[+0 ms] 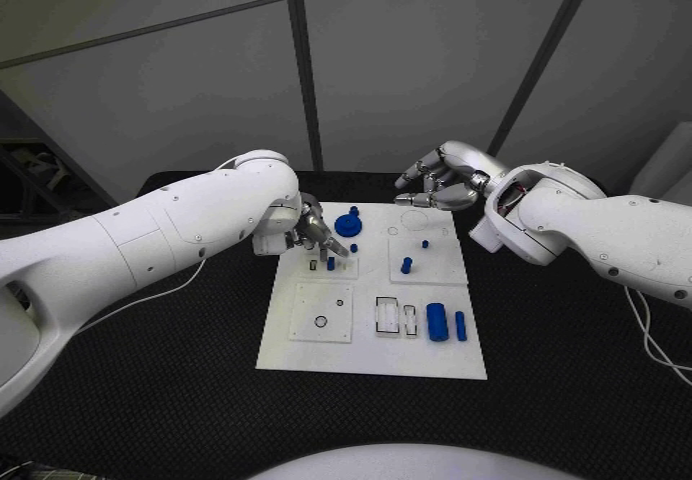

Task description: Assemble the parts on the task board

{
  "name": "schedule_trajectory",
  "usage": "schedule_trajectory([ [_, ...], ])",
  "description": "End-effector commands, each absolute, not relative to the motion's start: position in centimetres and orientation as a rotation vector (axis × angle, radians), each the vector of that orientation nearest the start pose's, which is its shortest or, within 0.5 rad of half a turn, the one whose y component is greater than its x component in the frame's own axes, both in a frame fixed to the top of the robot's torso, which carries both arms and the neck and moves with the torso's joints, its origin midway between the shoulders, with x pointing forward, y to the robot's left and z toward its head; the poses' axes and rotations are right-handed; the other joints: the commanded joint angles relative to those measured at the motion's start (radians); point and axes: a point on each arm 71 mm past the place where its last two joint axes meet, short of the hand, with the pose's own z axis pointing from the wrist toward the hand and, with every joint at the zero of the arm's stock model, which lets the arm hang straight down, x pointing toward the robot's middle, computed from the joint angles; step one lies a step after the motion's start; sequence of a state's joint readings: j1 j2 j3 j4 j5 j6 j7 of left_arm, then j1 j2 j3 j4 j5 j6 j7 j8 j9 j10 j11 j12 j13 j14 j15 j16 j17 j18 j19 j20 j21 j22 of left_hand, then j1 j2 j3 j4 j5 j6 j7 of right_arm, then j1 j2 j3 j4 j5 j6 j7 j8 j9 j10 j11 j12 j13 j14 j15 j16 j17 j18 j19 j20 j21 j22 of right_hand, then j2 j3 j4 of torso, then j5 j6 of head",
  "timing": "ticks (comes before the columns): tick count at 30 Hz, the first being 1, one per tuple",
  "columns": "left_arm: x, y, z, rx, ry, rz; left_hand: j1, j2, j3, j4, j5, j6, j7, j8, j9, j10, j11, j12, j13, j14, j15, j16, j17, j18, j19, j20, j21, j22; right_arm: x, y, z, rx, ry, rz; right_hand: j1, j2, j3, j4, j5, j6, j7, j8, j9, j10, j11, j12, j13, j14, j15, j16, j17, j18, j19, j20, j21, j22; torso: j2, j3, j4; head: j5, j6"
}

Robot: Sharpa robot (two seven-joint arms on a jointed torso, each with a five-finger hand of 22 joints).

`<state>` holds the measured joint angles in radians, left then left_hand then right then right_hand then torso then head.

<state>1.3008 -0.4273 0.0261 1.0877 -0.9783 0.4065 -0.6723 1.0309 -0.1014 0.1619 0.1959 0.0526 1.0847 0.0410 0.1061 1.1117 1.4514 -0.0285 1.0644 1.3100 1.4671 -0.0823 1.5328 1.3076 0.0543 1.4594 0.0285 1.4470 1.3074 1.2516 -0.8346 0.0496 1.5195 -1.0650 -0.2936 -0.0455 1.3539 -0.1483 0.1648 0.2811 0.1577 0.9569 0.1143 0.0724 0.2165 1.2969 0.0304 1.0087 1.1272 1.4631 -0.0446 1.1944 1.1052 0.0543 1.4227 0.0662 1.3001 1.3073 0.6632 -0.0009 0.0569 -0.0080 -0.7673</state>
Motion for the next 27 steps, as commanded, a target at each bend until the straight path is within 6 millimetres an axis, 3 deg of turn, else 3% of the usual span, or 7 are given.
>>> schedule_trajectory([
  [1,55.4,12.6,-17.8,-0.169,2.454,-0.342,0.015,-0.001,-0.017,0.005,-0.004,0.007,-0.002,0.004,-0.002,0.000,-0.001,-0.001,0.086,0.091,-0.006,-0.007,0.220,-0.007,0.002,-0.005,-0.006,0.102,50.7,-19.9,-12.7,0.176,1.627,0.911,-0.012,0.000,-0.001,0.006,0.004,0.005,-0.001,-0.006,0.001,0.000,-0.001,0.003,-0.002,0.006,-0.001,-0.005,-0.002,0.015,0.004,-0.001,-0.008,0.006,-0.002,-0.0005,0.0006,0.002,0.002],
  [6,55.9,13.3,-15.9,-0.175,2.426,-0.343,0.027,0.003,-0.041,0.016,-0.004,0.006,-0.001,0.003,-0.003,-0.003,0.000,-0.011,0.083,0.090,-0.006,-0.011,0.216,-0.005,-0.003,-0.005,-0.013,0.095,50.8,-19.9,-12.8,0.177,1.628,0.908,-0.012,0.000,-0.001,0.006,0.004,0.005,-0.001,-0.006,0.001,0.000,-0.001,0.003,-0.002,0.006,-0.001,-0.005,-0.002,0.015,0.004,-0.001,-0.008,0.006,-0.003,-0.0006,0.0018,0.003,0.005],
  [10,56.6,14.4,-14.5,-0.197,2.397,-0.334,0.060,0.020,-0.068,0.025,-0.004,-0.012,0.005,-0.010,-0.012,-0.021,0.005,-0.063,0.065,0.082,-0.003,-0.040,0.190,0.004,-0.027,-0.002,-0.043,0.061,50.8,-20.0,-12.8,0.179,1.627,0.906,-0.012,0.000,-0.001,0.006,0.004,0.005,-0.001,-0.006,0.001,0.000,-0.001,0.003,-0.002,0.006,-0.001,-0.005,-0.002,0.015,0.004,-0.001,-0.008,0.006,-0.003,-0.0008,0.0021,0.003,0.011],
  [14,57.9,15.8,-13.4,-0.260,2.338,-0.347,0.123,0.046,-0.081,0.013,0.000,-0.051,0.025,-0.044,-0.057,-0.087,0.022,-0.241,-0.001,0.055,0.012,-0.120,0.120,0.031,-0.098,0.010,-0.137,-0.039,50.9,-20.1,-12.8,0.182,1.627,0.902,-0.012,0.000,-0.001,0.006,0.004,0.005,-0.001,-0.006,0.001,0.000,-0.001,0.003,-0.002,0.006,-0.001,-0.005,-0.002,0.015,0.004,-0.001,-0.008,0.006,0.000,-0.0013,0.0017,0.004,0.021],
  [17,59.0,16.7,-13.0,-0.318,2.284,-0.362,0.154,0.053,-0.097,0.007,0.054,-0.057,0.033,-0.043,-0.095,-0.117,0.030,-0.313,-0.034,0.041,0.020,-0.163,0.085,0.043,-0.130,0.019,-0.188,-0.089,50.9,-20.0,-12.8,0.183,1.628,0.902,-0.012,0.000,-0.001,0.006,0.004,0.005,-0.001,-0.006,0.001,0.000,-0.001,0.003,-0.002,0.006,-0.001,-0.005,-0.002,0.015,0.004,-0.001,-0.008,0.006,0.003,-0.0010,0.0003,0.012,0.029],
  [18,59.3,17.0,-12.9,-0.332,2.274,-0.364,0.159,0.055,-0.106,0.009,0.061,-0.056,0.033,-0.042,-0.109,-0.116,0.032,-0.315,-0.038,0.042,0.022,-0.166,0.083,0.044,-0.130,0.021,-0.194,-0.092,50.9,-20.0,-12.8,0.182,1.628,0.903,-0.012,0.000,-0.001,0.006,0.004,0.005,-0.001,-0.006,0.001,0.000,-0.001,0.003,-0.002,0.006,-0.001,-0.005,-0.002,0.015,0.004,-0.001,-0.008,0.006,0.002,-0.0001,-0.0014,0.013,0.030],
  [27,60.7,18.3,-13.7,-0.359,2.270,-0.310,0.173,0.067,-0.145,0.018,0.053,-0.055,0.034,-0.042,-0.164,-0.098,0.031,-0.285,-0.040,0.061,0.021,-0.126,0.118,0.033,-0.090,0.022,-0.164,-0.055,50.8,-19.8,-12.8,0.181,1.630,0.903,-0.013,0.000,-0.001,0.006,0.004,0.005,-0.001,-0.006,0.001,0.000,-0.001,0.004,-0.001,0.007,-0.001,-0.004,-0.001,0.014,0.006,-0.001,-0.006,0.008,0.014,-0.0051,-0.0036,0.015,0.038],
])
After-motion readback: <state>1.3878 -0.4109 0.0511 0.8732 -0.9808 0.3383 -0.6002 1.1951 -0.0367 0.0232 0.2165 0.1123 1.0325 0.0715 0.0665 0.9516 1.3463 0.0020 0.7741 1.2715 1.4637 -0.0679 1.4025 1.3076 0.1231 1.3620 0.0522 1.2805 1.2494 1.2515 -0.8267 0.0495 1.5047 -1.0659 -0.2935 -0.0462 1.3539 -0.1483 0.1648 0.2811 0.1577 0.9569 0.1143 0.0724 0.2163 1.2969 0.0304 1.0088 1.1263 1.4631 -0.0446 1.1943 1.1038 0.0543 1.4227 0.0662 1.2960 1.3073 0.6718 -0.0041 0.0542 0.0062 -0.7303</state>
